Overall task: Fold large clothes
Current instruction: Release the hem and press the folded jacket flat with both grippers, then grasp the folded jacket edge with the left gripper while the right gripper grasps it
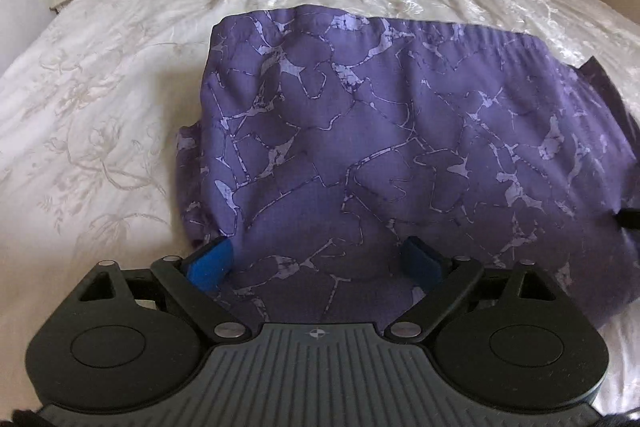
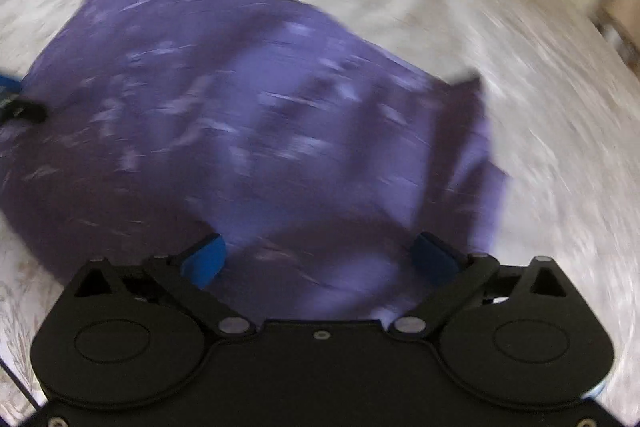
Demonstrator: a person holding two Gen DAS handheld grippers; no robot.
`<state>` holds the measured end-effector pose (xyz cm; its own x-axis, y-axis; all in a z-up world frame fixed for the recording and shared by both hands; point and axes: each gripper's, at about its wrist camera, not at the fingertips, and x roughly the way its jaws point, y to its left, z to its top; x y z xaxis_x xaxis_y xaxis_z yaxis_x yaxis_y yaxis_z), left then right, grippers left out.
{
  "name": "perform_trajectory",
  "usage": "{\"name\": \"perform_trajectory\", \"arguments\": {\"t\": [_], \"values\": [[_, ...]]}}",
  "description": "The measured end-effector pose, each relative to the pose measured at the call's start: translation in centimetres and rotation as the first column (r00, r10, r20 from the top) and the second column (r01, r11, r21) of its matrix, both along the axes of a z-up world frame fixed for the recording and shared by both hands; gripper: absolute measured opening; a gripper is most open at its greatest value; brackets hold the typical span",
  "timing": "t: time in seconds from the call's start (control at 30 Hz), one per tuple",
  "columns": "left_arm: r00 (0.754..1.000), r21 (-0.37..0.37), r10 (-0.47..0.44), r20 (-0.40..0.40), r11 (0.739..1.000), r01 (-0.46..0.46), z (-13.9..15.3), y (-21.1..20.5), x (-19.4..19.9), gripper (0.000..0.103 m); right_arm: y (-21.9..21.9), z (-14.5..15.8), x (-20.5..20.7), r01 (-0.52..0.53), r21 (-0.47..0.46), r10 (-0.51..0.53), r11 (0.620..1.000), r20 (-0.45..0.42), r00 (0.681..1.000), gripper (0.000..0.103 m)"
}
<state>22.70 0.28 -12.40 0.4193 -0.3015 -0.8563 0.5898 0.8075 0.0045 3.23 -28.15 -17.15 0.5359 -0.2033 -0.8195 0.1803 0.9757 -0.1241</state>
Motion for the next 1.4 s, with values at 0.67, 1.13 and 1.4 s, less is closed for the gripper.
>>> {"name": "perform_trajectory", "arguments": {"t": [0.67, 1.13, 1.4], "values": [[0.887, -0.309, 0.238, -0.396, 0.875, -0.373, -0.6, 11.2, 0.2, 0.091, -10.0, -2.5, -8.7, 0.368, 0.726, -0.485, 0.581, -0.054, 0.873, 0.099], [0.821, -0.320, 0.217, -0.529, 0.844, -0.430, -2.9, 7.2, 2.9, 0.081, -10.8, -4.1, -6.2, 0.389, 0.793, -0.520, 0.468, -0.109, 0.847, 0.070], [0.825, -0.394, 0.189, -0.532, 0.807, -0.439, -0.6, 7.6, 1.3, 0.031, -9.9, -1.9, -5.3, 0.386, 0.802, -0.514, 0.456, -0.116, 0.850, 0.039]]}}
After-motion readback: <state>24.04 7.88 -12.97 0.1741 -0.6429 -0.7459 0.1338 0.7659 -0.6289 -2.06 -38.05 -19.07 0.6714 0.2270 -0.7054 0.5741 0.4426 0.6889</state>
